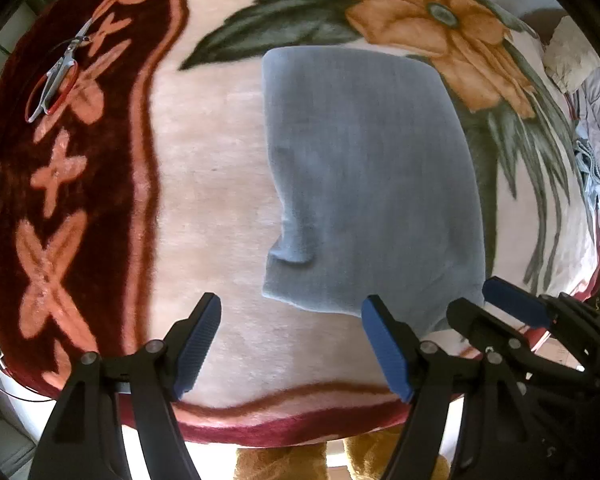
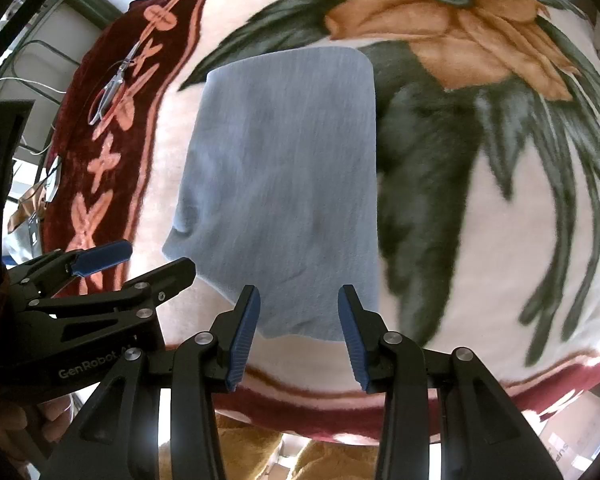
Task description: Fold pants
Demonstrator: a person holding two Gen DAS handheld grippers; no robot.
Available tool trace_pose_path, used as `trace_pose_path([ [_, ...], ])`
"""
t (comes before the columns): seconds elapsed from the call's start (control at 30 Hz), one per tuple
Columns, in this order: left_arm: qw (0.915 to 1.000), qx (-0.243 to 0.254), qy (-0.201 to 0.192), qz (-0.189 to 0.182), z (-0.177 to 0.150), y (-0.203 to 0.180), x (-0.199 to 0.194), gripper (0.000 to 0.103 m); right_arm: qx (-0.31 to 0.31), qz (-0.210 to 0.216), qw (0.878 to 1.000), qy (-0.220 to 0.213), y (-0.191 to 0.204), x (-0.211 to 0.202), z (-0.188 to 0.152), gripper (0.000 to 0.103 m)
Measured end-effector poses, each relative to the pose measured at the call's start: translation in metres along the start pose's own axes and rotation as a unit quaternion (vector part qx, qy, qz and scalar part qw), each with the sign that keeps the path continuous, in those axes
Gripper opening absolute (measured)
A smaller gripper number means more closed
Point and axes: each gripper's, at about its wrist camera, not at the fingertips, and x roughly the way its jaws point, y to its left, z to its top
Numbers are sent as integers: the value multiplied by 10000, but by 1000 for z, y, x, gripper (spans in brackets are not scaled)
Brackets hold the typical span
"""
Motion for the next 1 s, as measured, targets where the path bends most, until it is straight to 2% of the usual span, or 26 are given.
trace_pose_path([
  [1.0, 10000, 16, -27, 4, -3, 0, 0, 76, 31, -12, 10000, 11, -1, 5, -5, 41],
])
